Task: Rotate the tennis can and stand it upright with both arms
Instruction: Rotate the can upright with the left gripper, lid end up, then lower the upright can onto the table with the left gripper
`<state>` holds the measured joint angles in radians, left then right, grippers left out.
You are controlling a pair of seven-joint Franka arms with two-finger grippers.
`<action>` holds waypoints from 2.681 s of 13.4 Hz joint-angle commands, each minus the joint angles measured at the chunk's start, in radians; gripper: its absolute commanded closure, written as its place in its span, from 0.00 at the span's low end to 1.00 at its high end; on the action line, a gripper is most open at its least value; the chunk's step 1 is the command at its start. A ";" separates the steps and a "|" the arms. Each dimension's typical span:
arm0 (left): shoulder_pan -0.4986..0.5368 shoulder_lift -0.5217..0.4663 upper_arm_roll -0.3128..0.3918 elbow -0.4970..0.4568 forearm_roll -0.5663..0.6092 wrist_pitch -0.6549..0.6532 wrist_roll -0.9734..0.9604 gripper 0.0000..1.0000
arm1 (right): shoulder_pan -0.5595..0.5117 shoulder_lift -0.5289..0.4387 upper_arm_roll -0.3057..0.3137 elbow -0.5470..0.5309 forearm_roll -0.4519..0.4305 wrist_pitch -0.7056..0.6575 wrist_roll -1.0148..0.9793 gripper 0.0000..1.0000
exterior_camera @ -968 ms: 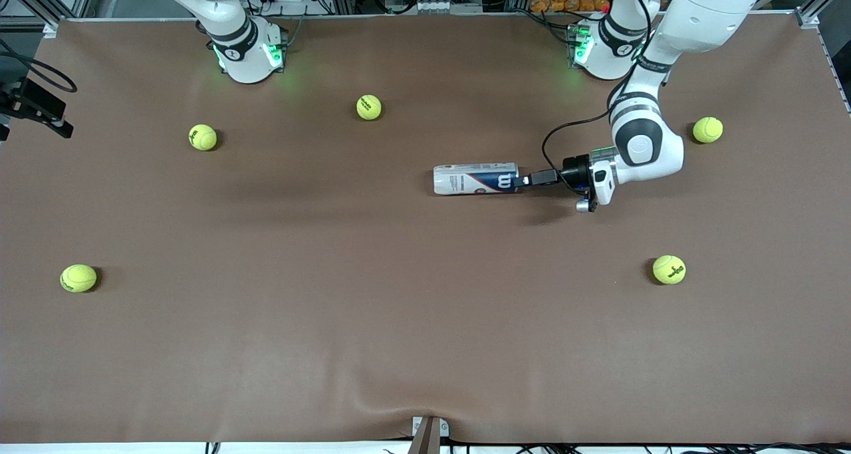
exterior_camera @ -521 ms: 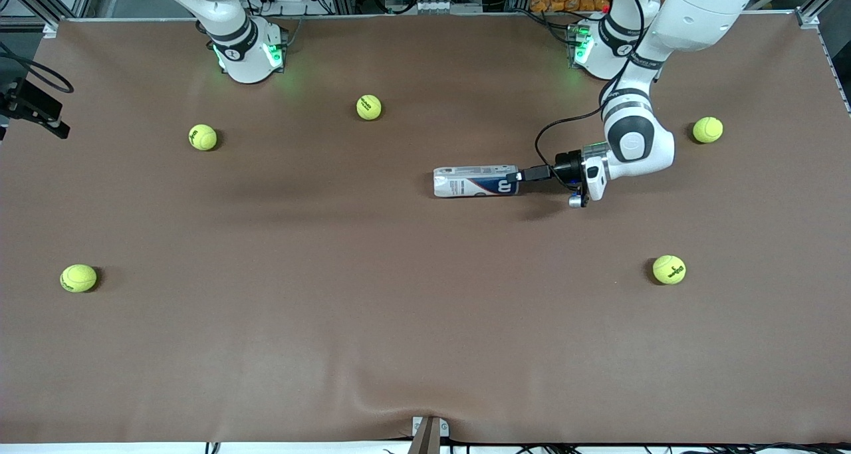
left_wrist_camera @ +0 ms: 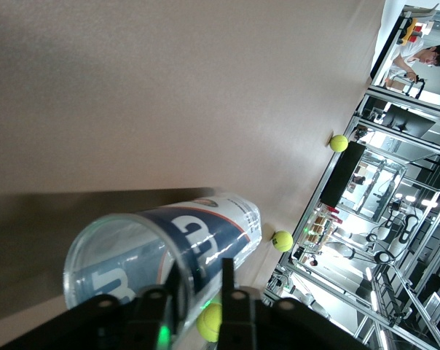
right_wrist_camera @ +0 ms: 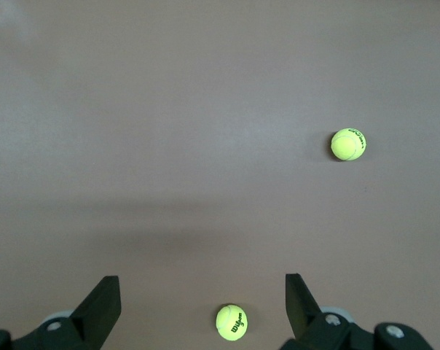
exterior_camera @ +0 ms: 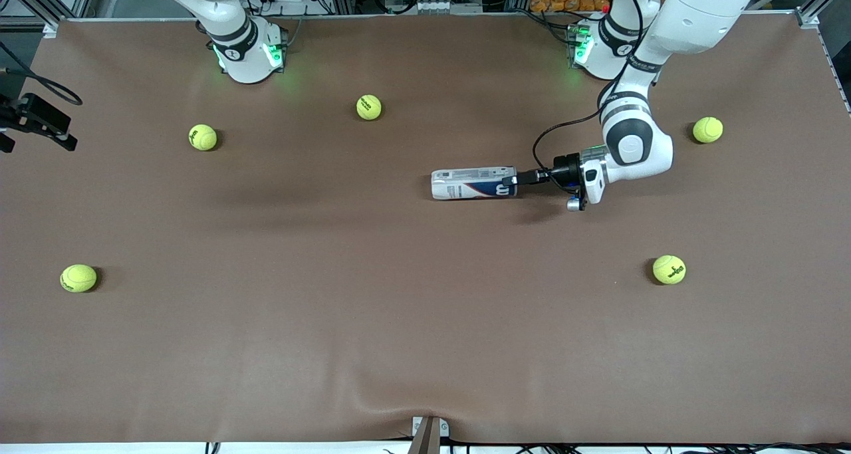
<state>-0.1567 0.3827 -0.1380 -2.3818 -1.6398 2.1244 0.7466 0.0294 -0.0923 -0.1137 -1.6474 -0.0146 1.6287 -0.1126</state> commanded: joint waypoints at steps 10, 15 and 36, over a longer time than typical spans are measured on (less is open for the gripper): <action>-0.016 -0.113 -0.028 0.205 0.362 0.020 -0.568 1.00 | -0.049 -0.007 0.074 -0.008 0.133 0.039 -0.019 0.00; -0.122 -0.143 -0.028 0.429 0.806 0.020 -1.097 1.00 | -0.023 -0.017 0.057 -0.002 0.120 0.066 -0.016 0.00; -0.558 0.111 -0.018 0.871 1.807 -0.138 -2.020 1.00 | -0.051 -0.015 0.052 -0.032 0.013 0.020 -0.107 0.00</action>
<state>-0.6834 0.4661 -0.1647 -1.5546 0.1131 2.0137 -1.2141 -0.0213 -0.1203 -0.0673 -1.6576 0.0260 1.6499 -0.1982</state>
